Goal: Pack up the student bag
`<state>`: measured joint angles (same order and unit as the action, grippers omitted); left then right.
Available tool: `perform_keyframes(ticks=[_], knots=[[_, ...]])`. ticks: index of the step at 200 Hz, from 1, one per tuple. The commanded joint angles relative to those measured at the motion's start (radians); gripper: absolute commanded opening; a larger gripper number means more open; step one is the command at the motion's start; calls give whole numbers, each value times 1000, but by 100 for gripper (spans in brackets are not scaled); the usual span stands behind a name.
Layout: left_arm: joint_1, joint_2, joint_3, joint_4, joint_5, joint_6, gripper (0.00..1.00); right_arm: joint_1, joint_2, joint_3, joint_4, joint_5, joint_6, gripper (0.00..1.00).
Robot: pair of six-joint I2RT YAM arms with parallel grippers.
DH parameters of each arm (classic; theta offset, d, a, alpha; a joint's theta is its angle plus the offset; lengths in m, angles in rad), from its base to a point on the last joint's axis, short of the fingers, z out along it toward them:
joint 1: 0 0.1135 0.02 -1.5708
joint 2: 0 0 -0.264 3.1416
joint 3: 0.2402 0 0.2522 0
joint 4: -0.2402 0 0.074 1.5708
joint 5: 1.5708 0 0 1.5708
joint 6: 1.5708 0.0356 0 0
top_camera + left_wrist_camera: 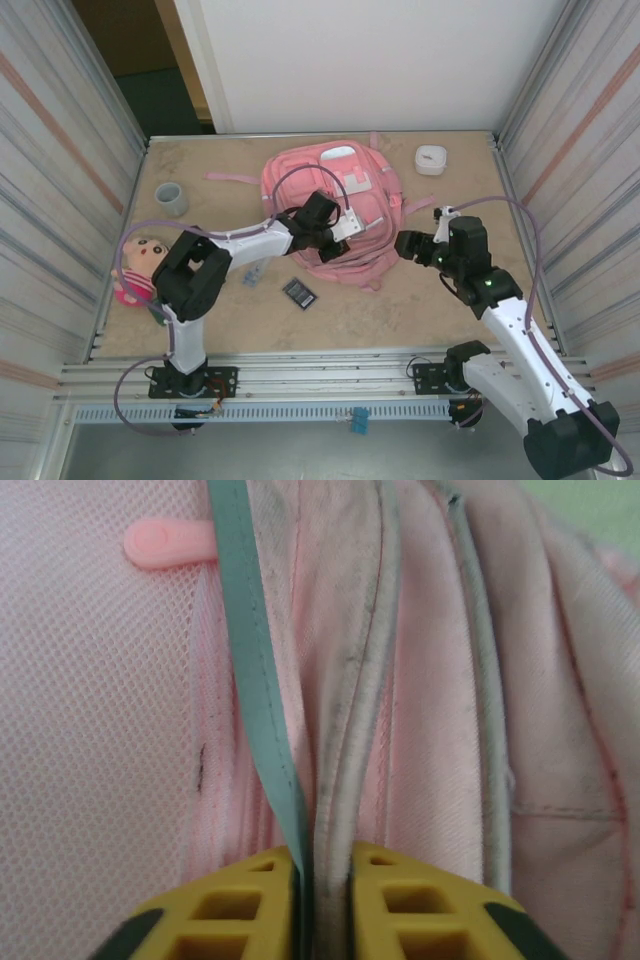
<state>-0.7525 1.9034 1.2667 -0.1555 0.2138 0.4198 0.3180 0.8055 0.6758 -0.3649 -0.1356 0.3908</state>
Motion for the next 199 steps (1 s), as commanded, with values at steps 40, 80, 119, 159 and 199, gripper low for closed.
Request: perform_keyframes(ticks=[40, 80, 119, 159, 199], knots=[[161, -289, -40, 27, 131, -285, 72, 297, 170, 134, -105, -6, -869, 76], [280, -434, -194, 9, 133, -405, 77, 379, 408, 184, -16, 28, -1099, 82], [346, -559, -390, 64, 113, -498, 78, 389, 631, 207, 104, 56, -1172, 84], [367, -614, -509, 111, 83, -533, 74, 391, 800, 210, 207, 143, -1148, 65], [389, -628, -549, 148, 63, -526, 65, 378, 672, 226, 164, 111, -1164, 0]])
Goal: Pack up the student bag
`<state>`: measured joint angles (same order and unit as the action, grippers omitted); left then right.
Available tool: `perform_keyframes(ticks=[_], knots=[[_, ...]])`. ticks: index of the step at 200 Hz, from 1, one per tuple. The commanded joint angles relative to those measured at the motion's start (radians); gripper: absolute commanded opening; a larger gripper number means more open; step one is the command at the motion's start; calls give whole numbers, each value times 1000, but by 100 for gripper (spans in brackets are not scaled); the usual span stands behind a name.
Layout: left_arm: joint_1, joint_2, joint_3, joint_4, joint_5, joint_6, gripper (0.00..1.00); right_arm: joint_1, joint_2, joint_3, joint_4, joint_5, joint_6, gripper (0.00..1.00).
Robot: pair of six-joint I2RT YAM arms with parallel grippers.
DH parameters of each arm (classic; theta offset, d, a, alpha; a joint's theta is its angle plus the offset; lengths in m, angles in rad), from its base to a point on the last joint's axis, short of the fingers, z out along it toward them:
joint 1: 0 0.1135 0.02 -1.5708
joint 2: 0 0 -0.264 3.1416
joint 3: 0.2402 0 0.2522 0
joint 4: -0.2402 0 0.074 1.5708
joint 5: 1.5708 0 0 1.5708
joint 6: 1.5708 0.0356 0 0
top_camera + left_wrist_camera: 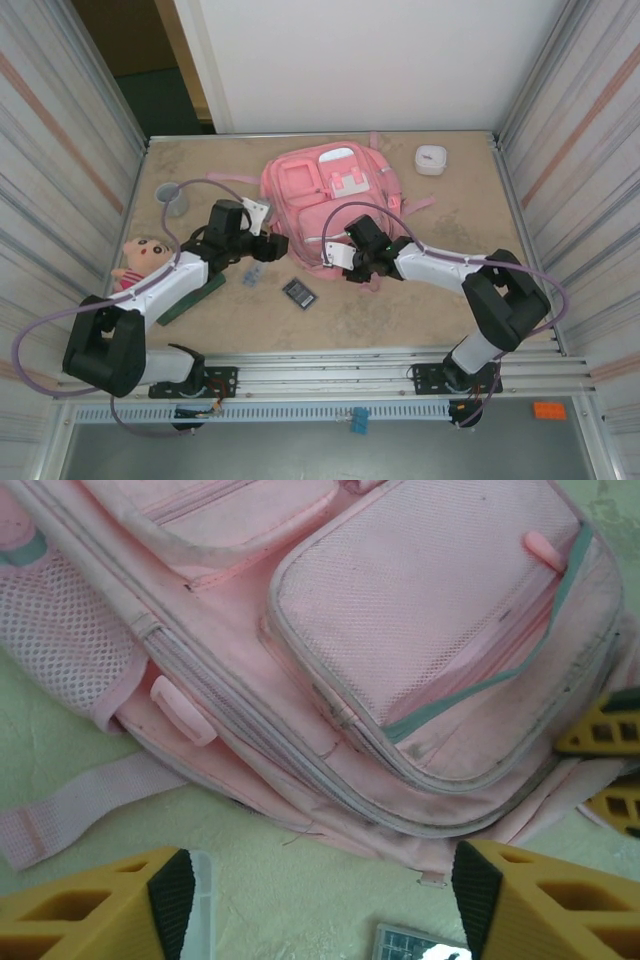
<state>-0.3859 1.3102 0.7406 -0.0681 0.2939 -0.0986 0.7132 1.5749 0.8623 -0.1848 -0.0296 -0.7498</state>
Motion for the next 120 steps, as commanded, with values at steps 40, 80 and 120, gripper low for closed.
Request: perform_keyframes(ticks=[40, 80, 120], knots=[[32, -32, -52, 156, 39, 2, 62, -154, -267, 191, -251, -226, -41, 0], [32, -10, -100, 293, 94, -32, 59, -241, -288, 395, -433, -297, -71, 0], [32, 82, -166, 494, 111, -152, 57, -285, -271, 496, -486, -300, -91, 0]])
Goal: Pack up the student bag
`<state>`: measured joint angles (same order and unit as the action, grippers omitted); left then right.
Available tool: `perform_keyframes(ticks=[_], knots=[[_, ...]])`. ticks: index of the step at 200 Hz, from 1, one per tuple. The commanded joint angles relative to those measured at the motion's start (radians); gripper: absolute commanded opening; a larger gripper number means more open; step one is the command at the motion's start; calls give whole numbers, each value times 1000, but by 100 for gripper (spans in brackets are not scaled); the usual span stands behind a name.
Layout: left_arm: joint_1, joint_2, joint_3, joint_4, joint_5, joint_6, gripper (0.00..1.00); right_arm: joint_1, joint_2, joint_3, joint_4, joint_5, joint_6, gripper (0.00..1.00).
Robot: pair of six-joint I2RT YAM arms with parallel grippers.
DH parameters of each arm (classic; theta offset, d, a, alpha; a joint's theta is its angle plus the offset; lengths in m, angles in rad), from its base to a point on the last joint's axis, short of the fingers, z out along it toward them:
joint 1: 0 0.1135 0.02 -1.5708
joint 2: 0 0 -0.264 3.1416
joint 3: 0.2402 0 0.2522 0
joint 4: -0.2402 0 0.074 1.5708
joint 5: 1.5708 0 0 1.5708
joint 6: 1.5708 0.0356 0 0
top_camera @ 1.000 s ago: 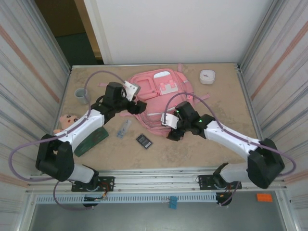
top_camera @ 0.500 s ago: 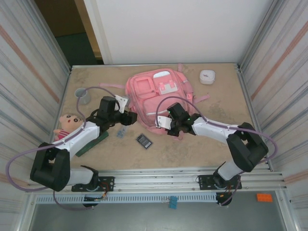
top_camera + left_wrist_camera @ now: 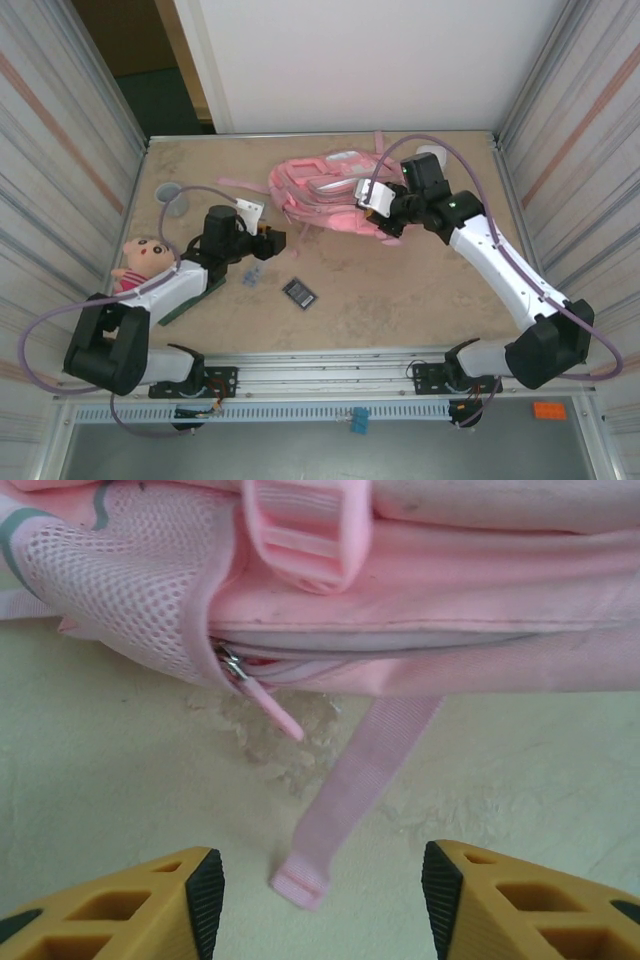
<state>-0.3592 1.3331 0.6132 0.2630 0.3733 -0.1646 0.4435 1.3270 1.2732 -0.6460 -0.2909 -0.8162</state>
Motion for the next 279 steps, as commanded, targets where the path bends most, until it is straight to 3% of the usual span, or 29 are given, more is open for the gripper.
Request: perform_keyframes(ticks=[1, 51, 83, 129, 161, 190, 205, 279], knots=[[5, 62, -40, 169, 32, -88, 57, -15, -23, 86, -25, -39, -24, 0], [-13, 264, 7, 365, 59, -158, 55, -12, -31, 102, -26, -63, -13, 0], [-56, 350, 34, 453, -13, -159, 55, -13, -37, 87, -7, -68, 4, 0], [-70, 446, 46, 610, -26, -182, 51, -12, -40, 82, 2, -88, 5, 0], [-70, 464, 35, 661, -33, -161, 36, -12, -42, 72, 0, -85, 7, 0], [-70, 451, 25, 657, 1, -129, 9, -12, -49, 44, 32, -57, 37, 0], [-72, 431, 12, 645, 9, -116, 1, -11, -52, 27, 49, -30, 55, 0], [-119, 267, -6, 445, 147, 20, 0, 17, -45, -96, 212, 181, 238, 0]])
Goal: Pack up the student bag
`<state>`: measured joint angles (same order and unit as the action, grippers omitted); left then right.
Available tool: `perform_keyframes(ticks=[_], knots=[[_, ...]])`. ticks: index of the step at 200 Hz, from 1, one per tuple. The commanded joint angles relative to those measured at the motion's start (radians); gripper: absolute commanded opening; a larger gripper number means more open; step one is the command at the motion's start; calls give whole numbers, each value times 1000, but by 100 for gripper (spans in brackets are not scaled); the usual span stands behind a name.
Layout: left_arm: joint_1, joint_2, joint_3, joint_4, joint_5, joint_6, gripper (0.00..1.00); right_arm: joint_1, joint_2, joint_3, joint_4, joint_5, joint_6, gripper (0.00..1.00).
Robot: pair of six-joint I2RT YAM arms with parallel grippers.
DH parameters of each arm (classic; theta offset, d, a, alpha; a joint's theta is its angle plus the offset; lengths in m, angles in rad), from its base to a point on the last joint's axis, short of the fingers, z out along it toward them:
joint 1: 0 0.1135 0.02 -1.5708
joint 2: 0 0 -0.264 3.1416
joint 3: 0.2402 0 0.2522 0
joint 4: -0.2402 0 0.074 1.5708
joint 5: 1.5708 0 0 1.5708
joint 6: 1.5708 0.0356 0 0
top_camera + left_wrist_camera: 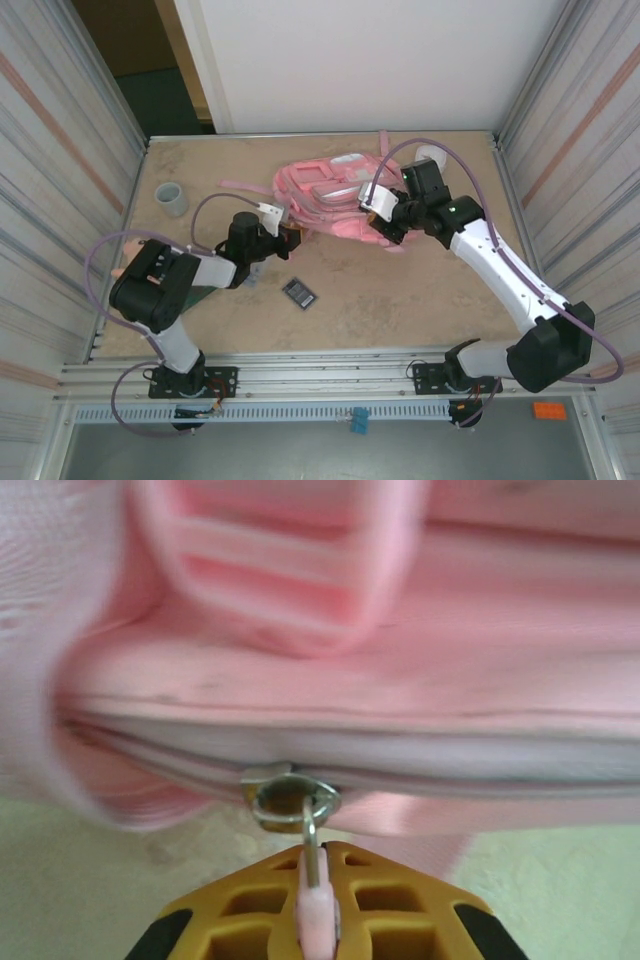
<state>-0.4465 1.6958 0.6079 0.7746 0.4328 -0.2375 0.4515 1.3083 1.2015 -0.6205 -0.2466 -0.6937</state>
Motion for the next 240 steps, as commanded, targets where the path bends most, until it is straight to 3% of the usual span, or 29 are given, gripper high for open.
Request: perform_keyframes(ticks=[1, 77, 126, 173, 201, 240], knots=[[-34, -99, -1, -71, 88, 97, 0, 9, -27, -25, 189, 140, 116, 0], [-169, -301, 76, -362, 218, 279, 0, 39, -23, -111, 291, 201, 249, 0], [-262, -346, 175, -511, 200, 358, 5, 73, -32, -148, 286, 55, 152, 0], [-287, -367, 221, -599, 136, 409, 32, 49, -78, -157, 227, -115, 40, 0], [-287, -452, 205, -721, 75, 571, 60, -27, -102, -132, 147, -290, -66, 0], [-276, -587, 163, -830, -81, 799, 83, -47, -101, -116, 39, -319, -263, 0]])
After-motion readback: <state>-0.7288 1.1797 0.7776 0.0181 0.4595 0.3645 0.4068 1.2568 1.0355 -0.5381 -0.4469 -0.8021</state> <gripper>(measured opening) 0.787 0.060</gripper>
